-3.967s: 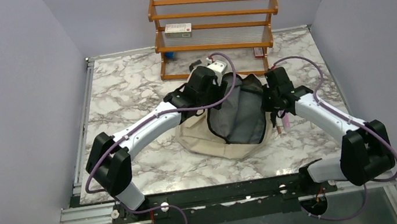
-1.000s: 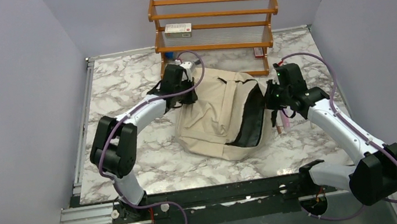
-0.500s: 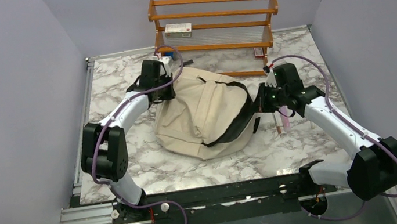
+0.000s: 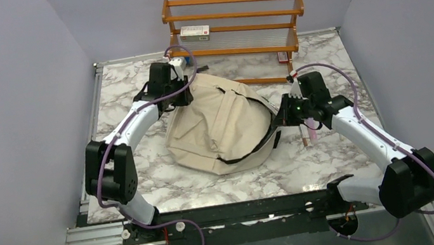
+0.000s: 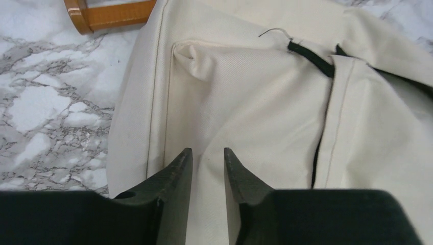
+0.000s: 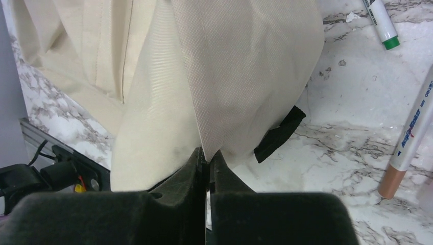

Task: Pack the student bag
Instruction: Adjust the student bag at the center of the board.

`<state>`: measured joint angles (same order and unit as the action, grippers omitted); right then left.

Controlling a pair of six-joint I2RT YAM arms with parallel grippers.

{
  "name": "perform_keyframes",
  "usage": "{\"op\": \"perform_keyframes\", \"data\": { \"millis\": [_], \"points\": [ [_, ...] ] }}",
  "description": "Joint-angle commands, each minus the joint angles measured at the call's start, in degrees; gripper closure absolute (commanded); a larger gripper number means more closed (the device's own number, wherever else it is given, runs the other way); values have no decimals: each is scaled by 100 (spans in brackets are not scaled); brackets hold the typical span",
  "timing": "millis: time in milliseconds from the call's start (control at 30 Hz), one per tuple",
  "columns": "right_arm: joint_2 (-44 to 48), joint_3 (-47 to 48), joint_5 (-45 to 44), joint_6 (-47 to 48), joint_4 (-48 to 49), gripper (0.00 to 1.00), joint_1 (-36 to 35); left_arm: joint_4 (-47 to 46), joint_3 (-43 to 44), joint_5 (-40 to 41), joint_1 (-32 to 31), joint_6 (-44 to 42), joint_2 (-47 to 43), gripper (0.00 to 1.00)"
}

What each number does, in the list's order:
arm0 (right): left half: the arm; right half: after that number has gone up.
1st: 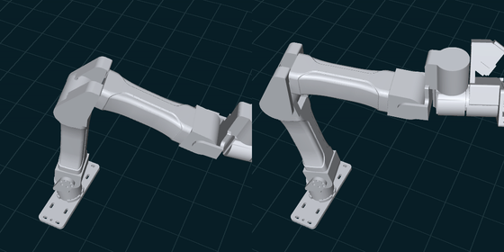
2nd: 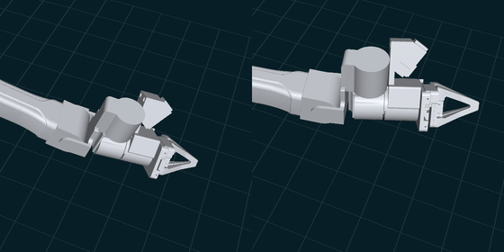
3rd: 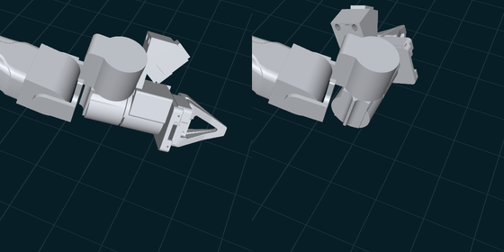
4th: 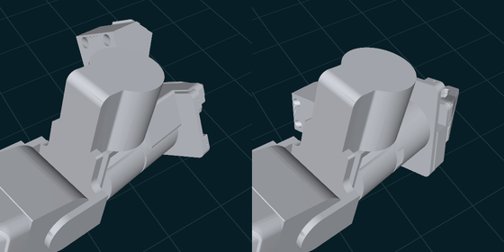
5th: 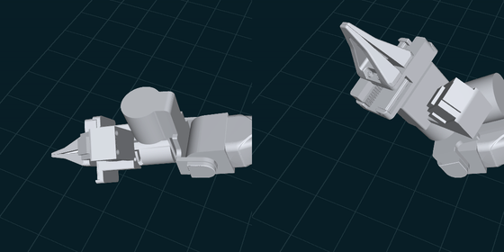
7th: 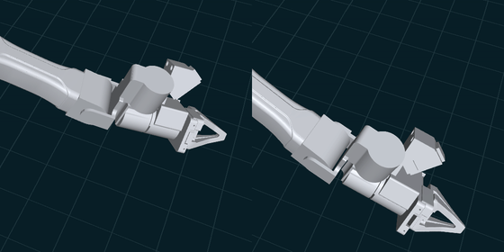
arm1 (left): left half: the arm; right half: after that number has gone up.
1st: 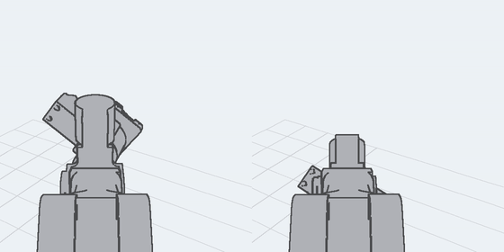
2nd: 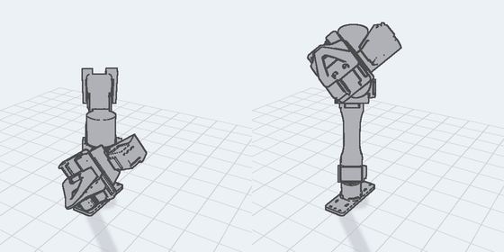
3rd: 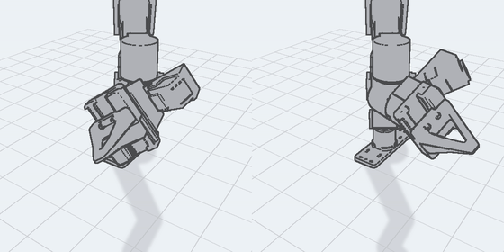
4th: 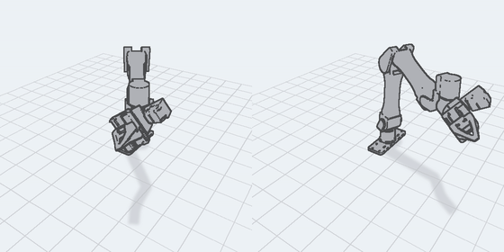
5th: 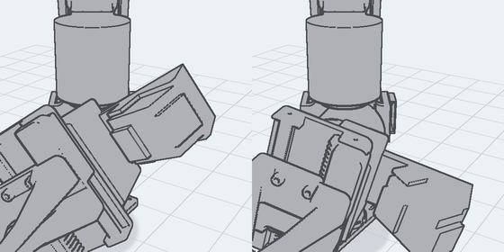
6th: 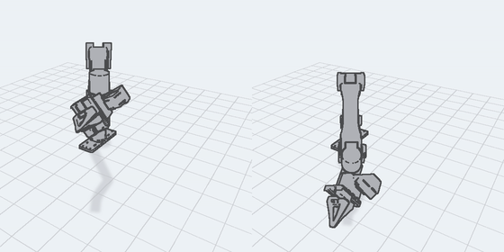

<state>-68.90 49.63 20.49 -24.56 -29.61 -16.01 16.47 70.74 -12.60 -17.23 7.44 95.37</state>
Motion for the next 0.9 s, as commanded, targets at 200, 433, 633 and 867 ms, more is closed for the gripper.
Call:
{"op": "perform_keyframes", "data": {
  "millis": [200, 433, 633, 867],
  "points": [
    [25, -4, -9, 161, -152, 67, 28, -606, -848, -282, -563, 437, -1088, 59],
    [328, -174, 36, -72, -237, 57, 4, -946, -1486, -197, -1097, 734, -1223, 59],
    [609, -83, -288, -160, -509, 56, -160, -1050, -1702, 204, -1324, 1082, -1271, 57],
    [846, 321, -1052, 68, -635, 53, -192, -1182, -2140, 645, -1380, 1695, -1452, 47]
  ]
}}
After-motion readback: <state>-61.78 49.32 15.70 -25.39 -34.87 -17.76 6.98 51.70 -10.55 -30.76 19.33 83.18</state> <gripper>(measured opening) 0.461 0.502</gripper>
